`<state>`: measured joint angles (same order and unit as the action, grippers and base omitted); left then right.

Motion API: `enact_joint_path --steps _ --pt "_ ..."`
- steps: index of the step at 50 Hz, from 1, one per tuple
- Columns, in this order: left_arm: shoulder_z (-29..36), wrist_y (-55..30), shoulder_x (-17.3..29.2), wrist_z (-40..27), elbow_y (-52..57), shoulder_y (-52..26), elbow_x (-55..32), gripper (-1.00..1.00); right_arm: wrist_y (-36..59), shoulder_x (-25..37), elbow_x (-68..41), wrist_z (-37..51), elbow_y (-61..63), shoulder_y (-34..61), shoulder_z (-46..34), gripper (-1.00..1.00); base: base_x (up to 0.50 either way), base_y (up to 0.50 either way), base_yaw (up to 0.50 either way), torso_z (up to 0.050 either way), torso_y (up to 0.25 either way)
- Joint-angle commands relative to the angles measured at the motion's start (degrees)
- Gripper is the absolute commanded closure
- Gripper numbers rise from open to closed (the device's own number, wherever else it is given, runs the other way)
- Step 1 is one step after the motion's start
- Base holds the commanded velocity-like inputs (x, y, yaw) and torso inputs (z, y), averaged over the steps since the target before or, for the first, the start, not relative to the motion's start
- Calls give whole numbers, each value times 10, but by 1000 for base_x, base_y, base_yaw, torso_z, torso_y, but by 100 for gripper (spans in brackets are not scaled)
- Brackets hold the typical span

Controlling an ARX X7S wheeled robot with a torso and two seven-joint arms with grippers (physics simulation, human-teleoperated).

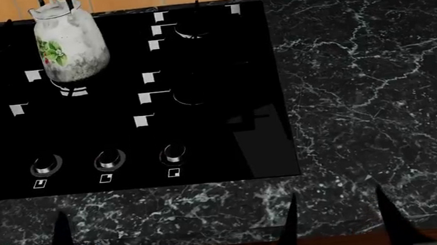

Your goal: Turn on the center burner of the stove.

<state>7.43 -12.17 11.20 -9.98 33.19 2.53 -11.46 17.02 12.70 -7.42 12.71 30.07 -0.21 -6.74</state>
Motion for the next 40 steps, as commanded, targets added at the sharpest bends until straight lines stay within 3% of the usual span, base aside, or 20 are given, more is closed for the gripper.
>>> enact_joint_path --steps 1,8,40 --pt "2 -5 5 -3 9 -1 -17 -100 17 10 -5 9 26 7 1 -100 0 0 0 0 0" --pt "9 5 8 -9 3 0 -11 -100 9 11 -14 11 26 3 6 -100 0 37 0 0 0" --pt "7 7 23 -22 -2 -8 -70 -100 8 24 -20 24 27 -1 -5 -100 10 500 0 0 0"
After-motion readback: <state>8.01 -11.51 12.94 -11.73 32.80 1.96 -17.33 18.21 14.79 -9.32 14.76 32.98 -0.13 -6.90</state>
